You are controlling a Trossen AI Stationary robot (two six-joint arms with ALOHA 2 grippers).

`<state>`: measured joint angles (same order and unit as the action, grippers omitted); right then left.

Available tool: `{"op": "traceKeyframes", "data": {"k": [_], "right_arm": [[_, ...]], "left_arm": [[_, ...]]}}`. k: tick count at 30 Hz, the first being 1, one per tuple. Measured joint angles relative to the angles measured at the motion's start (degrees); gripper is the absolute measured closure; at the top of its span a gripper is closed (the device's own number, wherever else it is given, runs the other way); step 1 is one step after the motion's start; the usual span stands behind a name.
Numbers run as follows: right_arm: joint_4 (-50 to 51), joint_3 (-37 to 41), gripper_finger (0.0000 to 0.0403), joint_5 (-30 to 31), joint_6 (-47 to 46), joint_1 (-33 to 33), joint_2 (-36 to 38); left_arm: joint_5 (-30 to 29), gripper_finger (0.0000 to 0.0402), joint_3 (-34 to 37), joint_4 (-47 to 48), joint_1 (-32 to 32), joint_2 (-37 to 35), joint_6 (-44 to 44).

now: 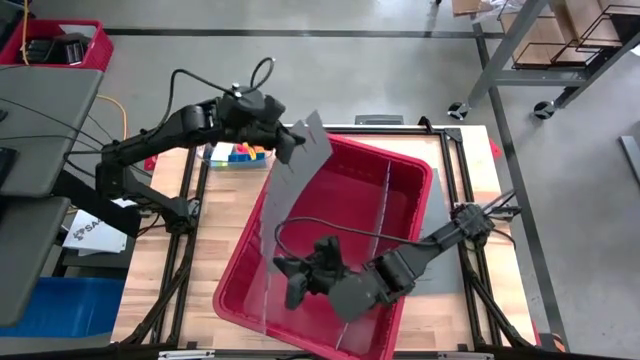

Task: Sort blocks
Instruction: Assemble the bin divider into the red bin

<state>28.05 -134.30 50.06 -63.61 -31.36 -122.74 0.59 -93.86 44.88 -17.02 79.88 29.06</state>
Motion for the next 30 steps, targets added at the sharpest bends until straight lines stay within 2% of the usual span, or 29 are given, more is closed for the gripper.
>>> {"op": "traceKeyframes", "data": {"k": [7,11,18,23,30], "right_arm": [[8.98,0.11,0.0402,0.37,-9.81,-0.63,0.22],[10.59,0.11,0.0402,0.39,-9.84,-0.71,0.22],[10.14,0.11,0.0402,1.42,-8.74,0.09,0.32],[10.34,0.2,0.0402,1.05,-8.2,0.77,0.15],[10.45,0.2,0.0402,1.52,-7.95,1.21,0.2]], "left_arm": [[-4.12,0.0399,0.41,5.69,0.04,0.97,-6.22],[-4.59,0.04,0.39,7.45,0.07,2.91,-9.16],[-4.97,0.0401,0.22,-3.6,-0.23,4.56,-10.66],[-5.66,0.0401,0.4,0.31,-1.03,6.12,-10.72],[-9.13,0.0401,0.3,-2.37,-1.36,5.96,-13.26]]}}
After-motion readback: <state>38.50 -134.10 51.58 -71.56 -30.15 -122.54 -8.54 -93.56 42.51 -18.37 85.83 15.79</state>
